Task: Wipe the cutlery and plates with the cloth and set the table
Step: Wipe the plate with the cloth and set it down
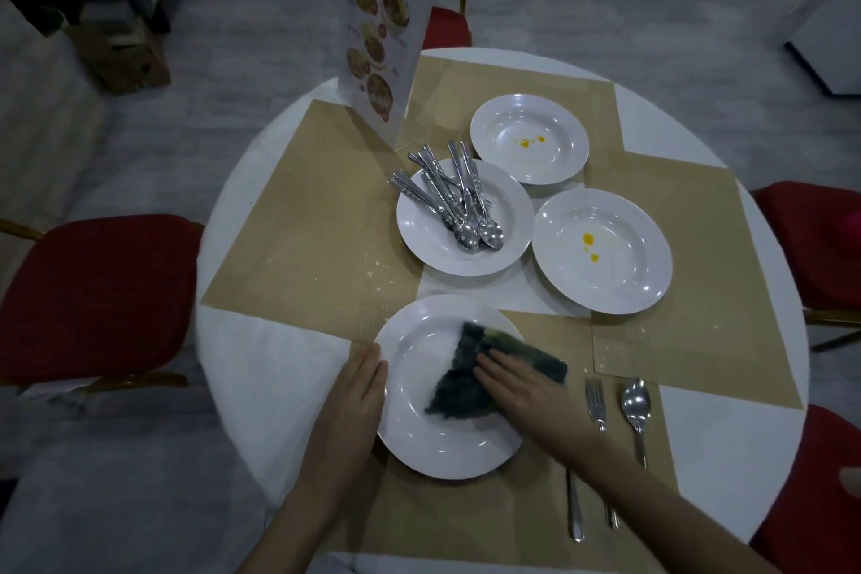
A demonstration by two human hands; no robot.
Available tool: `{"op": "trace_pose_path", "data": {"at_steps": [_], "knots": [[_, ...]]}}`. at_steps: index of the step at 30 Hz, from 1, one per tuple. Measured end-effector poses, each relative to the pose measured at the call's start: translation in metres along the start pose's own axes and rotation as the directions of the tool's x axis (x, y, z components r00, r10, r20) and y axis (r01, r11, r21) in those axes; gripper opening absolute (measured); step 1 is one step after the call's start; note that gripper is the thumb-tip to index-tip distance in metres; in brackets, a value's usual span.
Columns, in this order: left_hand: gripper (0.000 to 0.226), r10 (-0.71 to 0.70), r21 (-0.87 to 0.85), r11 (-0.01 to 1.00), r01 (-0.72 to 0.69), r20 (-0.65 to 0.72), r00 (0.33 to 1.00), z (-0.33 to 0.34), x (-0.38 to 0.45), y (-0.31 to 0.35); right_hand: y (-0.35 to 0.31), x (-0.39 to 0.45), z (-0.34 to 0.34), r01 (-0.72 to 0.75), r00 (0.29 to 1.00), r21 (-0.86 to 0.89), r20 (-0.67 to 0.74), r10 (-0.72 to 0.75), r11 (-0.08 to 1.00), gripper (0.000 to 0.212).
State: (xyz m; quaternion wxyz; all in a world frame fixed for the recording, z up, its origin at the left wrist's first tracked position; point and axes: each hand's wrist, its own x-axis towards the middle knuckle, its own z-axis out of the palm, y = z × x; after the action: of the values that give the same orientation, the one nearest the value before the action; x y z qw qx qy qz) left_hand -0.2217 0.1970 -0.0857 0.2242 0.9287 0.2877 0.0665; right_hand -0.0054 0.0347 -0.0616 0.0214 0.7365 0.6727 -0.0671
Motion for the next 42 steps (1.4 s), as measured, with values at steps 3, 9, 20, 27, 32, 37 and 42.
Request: {"op": "trace_pose_path", "data": {"at_steps": [3, 9, 20, 27, 32, 37, 42], "knots": [[0.045, 0.104, 0.069, 0.992, -0.109, 0.071, 0.992, 0.0, -0.004, -0.001, 0.02, -0.005, -0.002, -0.064, 0.998, -0.001, 0.021, 0.064, 0.998, 0.075], [0.069, 0.134, 0.177, 0.97, -0.168, 0.187, 0.973, -0.01, -0.008, -0.001, -0.039, 0.019, 0.037, -0.092, 0.992, 0.172, 0.105, 0.075, 0.981, 0.077], [0.059, 0.024, 0.098, 0.994, -0.048, 0.228, 0.973, -0.016, -0.013, 0.002, 0.011, 0.003, 0.009, -0.076, 0.997, 0.008, 0.017, 0.076, 0.997, 0.071], [0.069, -0.022, 0.081, 0.997, 0.01, 0.149, 0.989, -0.011, -0.012, 0.001, -0.046, 0.018, 0.028, 0.159, 0.986, 0.128, 0.039, -0.165, 0.979, 0.065], [0.063, -0.022, 0.014, 1.0, 0.02, 0.13, 0.991, -0.011, -0.011, 0.003, 0.016, 0.004, 0.01, 0.079, 0.991, -0.041, 0.115, -0.074, 0.996, 0.074], [0.058, -0.054, -0.007, 0.998, 0.055, 0.096, 0.994, -0.01, -0.008, 0.011, 0.017, 0.015, 0.0, -0.107, 0.994, -0.041, 0.008, 0.107, 0.993, 0.069], [0.074, -0.078, 0.063, 0.995, 0.072, 0.094, 0.993, -0.002, -0.008, 0.012, -0.039, 0.022, 0.025, 0.037, 0.999, 0.16, -0.004, -0.037, 0.986, 0.056]]}}
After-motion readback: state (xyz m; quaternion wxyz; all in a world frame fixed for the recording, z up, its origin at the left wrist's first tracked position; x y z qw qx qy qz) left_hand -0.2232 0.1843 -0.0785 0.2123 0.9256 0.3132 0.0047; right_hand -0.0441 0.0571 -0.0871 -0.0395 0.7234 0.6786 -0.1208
